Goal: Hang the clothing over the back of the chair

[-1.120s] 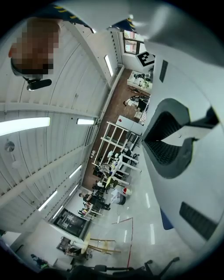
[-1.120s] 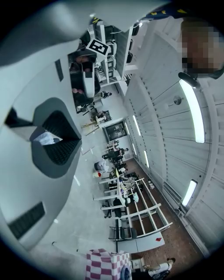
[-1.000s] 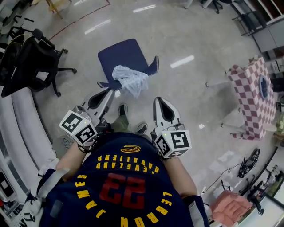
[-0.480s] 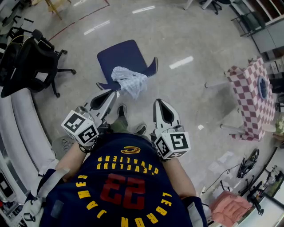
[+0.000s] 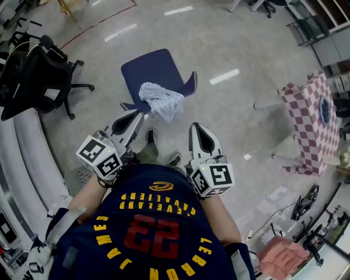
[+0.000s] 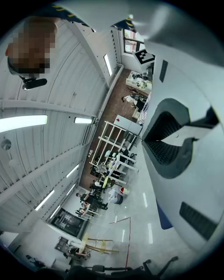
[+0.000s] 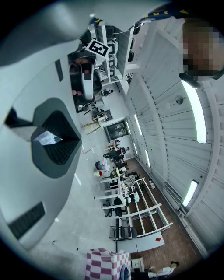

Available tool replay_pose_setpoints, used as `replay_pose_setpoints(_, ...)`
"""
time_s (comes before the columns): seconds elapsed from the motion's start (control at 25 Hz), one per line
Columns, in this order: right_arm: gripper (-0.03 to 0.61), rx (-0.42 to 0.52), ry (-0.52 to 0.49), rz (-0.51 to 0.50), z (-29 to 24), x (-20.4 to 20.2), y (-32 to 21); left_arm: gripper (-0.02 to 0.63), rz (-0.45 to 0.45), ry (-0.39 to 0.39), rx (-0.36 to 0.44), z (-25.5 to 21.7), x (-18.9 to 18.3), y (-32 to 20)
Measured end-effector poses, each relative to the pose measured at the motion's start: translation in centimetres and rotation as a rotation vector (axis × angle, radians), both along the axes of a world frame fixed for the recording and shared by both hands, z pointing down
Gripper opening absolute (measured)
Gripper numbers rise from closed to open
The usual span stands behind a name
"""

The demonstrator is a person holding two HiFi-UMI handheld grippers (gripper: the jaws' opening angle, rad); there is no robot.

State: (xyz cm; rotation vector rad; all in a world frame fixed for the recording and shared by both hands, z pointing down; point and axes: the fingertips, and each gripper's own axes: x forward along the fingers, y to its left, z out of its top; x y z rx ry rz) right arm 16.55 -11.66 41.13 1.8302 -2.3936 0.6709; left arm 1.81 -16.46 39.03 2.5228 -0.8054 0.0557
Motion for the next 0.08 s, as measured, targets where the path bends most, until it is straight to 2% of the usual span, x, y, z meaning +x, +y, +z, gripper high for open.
replay_pose_setpoints(0.08,0.008,-0.002,0.0,0.0,0.07,0.0,-0.19,0.003,-0.001,-0.001,-0.003,0.09,0.01,-0.25)
